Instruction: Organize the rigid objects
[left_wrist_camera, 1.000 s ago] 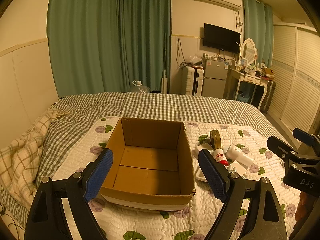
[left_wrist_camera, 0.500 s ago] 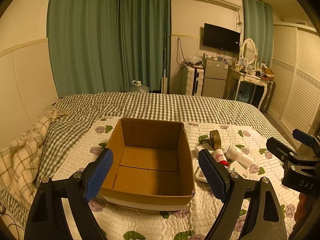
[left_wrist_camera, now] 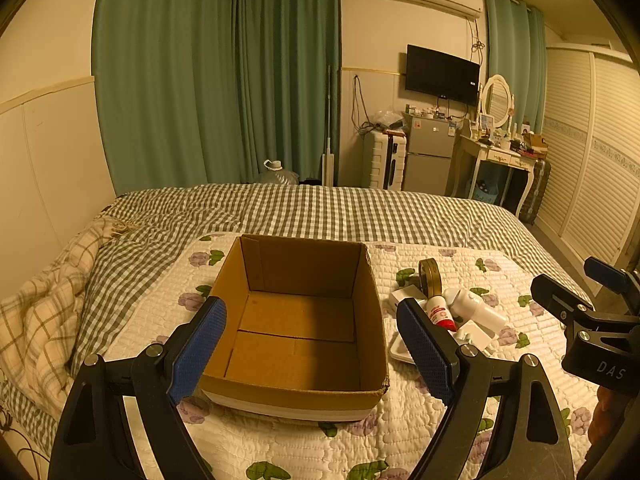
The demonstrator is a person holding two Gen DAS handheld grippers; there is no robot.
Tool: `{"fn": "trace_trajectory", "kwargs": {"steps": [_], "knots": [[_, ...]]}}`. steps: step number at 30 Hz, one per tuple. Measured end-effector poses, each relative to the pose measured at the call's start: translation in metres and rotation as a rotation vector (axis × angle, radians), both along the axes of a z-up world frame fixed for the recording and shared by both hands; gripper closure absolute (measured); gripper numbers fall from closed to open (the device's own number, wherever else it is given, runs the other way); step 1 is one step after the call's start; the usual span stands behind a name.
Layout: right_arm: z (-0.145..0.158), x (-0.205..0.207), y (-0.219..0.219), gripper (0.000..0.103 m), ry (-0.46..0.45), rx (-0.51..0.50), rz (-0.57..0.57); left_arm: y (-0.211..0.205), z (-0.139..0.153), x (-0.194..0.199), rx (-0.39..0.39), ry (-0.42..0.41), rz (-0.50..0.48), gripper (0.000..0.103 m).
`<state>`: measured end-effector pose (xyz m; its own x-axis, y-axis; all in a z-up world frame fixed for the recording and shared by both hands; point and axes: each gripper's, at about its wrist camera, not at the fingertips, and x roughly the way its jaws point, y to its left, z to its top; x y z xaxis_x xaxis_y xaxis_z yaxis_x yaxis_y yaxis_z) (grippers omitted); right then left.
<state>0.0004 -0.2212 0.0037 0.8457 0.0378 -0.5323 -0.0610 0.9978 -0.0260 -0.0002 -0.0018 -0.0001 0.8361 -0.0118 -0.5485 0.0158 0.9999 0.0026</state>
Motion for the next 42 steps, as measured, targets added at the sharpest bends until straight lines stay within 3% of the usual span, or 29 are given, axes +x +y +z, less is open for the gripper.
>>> {"fn": "trace_trajectory", "kwargs": {"steps": [22,26,32,38,42], "knots": [[-0.001,0.0,0.0,0.0,0.002,-0.001,0.0,-0.001,-0.002,-0.001,-0.011,0.01,-0.015,0.013],[-0.001,0.001,0.001,0.0,0.009,-0.01,0.001,0.009,0.009,0.001,-0.044,0.029,-0.047,0.013],[0.006,0.0,0.003,0.0,-0.01,-0.073,0.008,0.037,0.031,0.016,0.077,0.012,0.01,0.013],[0.016,0.007,-0.007,0.0,0.031,-0.088,0.022,0.078,0.022,0.05,0.119,0.13,0.005,0.013],[0.017,0.019,-0.012,0.0,0.068,-0.123,0.019,0.104,-0.001,0.075,0.112,0.245,0.021,0.015]]}}
